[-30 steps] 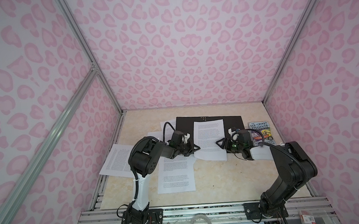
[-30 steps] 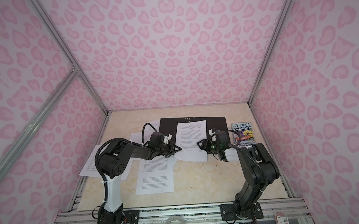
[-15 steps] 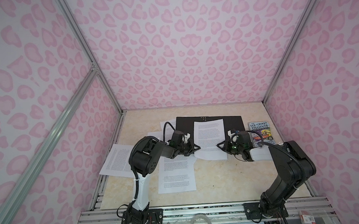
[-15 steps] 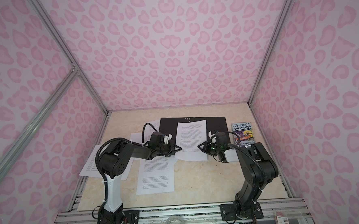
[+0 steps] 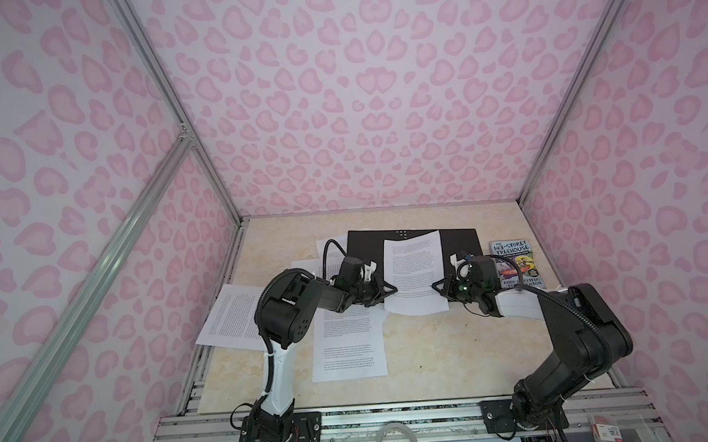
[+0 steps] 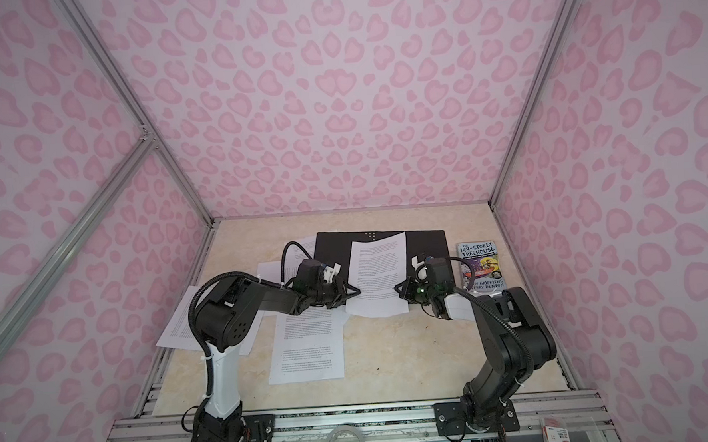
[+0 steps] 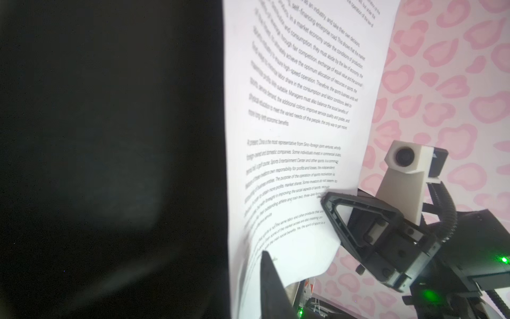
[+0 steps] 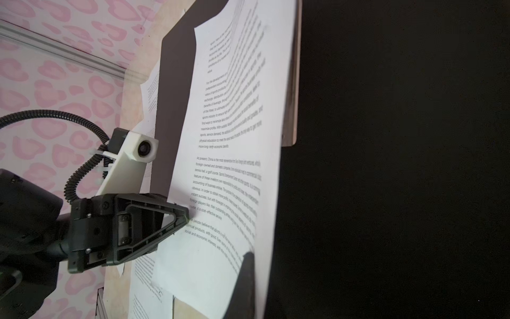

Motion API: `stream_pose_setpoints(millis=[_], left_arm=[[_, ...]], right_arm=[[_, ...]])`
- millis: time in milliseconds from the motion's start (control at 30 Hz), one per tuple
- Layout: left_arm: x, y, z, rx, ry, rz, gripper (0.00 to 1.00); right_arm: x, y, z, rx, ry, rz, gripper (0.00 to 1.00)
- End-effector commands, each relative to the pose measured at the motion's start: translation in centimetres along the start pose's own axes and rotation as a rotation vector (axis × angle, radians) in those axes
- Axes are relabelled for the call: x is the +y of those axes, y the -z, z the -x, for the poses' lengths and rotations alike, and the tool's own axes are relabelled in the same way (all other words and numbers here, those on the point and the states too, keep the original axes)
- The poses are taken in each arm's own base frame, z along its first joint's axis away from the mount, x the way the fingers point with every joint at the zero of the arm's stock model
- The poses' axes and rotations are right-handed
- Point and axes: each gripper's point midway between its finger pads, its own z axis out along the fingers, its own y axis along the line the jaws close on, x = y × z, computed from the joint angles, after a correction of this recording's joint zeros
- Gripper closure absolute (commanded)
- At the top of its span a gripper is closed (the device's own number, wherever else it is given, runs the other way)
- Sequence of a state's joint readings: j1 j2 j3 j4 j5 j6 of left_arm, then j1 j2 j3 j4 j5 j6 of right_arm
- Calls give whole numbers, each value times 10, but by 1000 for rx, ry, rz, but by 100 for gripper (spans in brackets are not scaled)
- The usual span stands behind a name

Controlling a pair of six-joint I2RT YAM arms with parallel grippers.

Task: Put the files into the folder

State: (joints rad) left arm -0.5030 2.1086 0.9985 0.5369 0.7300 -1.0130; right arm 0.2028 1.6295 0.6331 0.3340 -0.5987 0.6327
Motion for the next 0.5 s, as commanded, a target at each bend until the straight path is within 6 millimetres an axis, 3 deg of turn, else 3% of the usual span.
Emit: stream_pose_setpoints(millis=[0, 100, 267, 400, 467], left_arm=[[0, 5, 1, -16, -24, 27, 68], [-28, 19, 4, -45, -108, -19, 49], [-78, 54, 3, -137, -261, -79, 32], [-113, 76, -11, -206, -397, -130, 24], [-130, 84, -22, -233, -462, -166, 13]], right_arm=[[-2, 6, -3, 20, 20, -43, 100], [1, 16, 1, 18, 34, -69, 100], [1, 34, 8, 10, 53, -117, 100], [-9, 52, 18, 4, 55, -199, 100], [-16, 62, 24, 1, 65, -265, 100]])
